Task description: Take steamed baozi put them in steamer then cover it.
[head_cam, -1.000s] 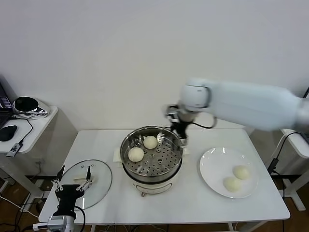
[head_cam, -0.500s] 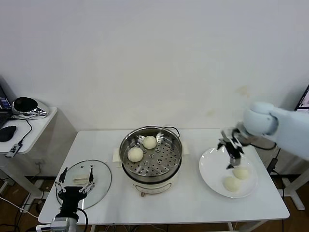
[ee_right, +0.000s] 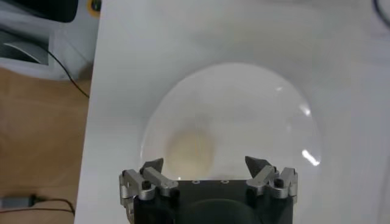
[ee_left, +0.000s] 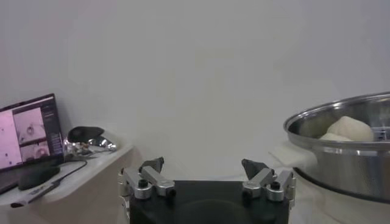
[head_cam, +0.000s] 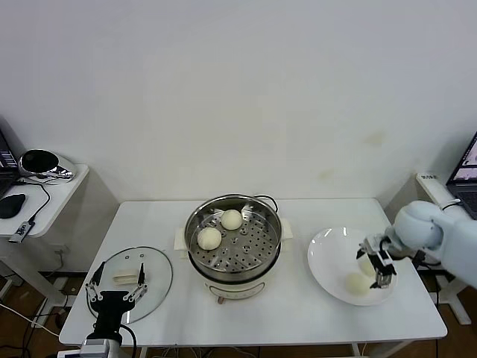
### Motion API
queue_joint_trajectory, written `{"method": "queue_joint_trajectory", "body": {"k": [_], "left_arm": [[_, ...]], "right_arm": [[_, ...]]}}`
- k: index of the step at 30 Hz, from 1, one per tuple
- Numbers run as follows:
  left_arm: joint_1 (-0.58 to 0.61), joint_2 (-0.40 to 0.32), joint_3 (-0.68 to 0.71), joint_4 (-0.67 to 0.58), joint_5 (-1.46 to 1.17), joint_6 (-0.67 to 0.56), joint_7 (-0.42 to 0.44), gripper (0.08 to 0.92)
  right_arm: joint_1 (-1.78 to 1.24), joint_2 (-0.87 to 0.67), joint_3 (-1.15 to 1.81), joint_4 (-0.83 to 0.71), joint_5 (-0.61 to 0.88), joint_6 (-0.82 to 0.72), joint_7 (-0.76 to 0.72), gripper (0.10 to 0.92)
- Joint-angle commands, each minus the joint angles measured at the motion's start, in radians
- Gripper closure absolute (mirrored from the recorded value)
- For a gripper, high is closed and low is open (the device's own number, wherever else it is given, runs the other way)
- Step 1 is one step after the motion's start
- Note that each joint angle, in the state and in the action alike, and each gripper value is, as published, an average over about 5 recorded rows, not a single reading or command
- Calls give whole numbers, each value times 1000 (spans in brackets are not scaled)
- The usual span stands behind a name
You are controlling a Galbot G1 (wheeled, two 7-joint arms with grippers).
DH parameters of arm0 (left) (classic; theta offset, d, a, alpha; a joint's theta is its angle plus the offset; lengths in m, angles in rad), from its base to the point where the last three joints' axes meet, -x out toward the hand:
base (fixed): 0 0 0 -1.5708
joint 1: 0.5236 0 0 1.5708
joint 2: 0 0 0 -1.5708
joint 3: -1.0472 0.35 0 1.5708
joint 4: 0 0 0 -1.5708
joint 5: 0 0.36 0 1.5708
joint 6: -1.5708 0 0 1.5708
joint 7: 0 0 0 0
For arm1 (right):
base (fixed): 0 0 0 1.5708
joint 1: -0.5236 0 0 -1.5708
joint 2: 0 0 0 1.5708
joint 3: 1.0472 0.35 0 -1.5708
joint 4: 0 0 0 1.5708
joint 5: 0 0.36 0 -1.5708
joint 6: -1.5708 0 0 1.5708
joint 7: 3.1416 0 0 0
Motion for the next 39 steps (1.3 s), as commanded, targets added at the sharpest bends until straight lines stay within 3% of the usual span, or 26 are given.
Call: {"method": "queue_joint_trajectory", "body": {"k": [1,16,22,28,39], "left_arm": [[0,-1,0,0,1,1,0,177],[3,-2,-6,7,-3,0,-2,177],[2,-5,-4,8,-1,-1,-3,177],[5,-5,-4,-4,-1,-6,-1,177],[-2,1,1,-7,-1,-5,-2,177]], "right_arm": [[-215,11,160,-64,-64,21,18,203],[-244,92,187,-133,-83,22,45,211],[-239,98,189,-135,-83,17,42,290],[-223,93,185,-134,-78,18,32,423],[64,48,103,-94,23,44,-57,437]]}}
